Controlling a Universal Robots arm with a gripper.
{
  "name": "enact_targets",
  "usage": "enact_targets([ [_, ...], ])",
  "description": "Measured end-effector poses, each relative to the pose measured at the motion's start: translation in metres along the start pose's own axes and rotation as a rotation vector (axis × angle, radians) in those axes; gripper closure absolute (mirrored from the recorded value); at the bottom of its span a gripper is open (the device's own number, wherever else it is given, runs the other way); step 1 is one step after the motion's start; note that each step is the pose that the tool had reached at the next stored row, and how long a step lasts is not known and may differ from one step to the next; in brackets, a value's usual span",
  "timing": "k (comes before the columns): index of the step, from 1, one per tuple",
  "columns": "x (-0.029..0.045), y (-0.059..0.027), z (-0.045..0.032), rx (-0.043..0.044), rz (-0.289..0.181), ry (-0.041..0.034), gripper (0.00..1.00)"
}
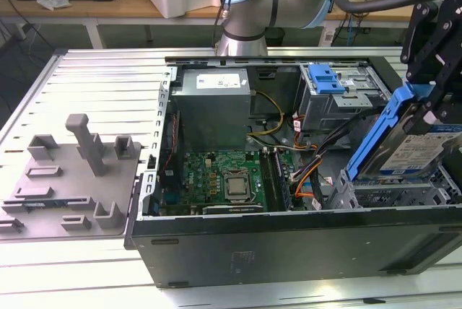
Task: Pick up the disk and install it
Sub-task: 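Insert the disk into the insertion slot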
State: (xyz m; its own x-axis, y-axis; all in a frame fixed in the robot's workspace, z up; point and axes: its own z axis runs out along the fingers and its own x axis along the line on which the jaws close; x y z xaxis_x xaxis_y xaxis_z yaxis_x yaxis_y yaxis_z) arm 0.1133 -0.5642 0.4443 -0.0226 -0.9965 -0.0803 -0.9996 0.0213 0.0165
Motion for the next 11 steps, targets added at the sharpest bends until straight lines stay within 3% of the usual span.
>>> enact_targets([
  [11, 0.0001, -0.0006, 0.0012, 0.0000, 0.000, 0.0000, 0.63],
])
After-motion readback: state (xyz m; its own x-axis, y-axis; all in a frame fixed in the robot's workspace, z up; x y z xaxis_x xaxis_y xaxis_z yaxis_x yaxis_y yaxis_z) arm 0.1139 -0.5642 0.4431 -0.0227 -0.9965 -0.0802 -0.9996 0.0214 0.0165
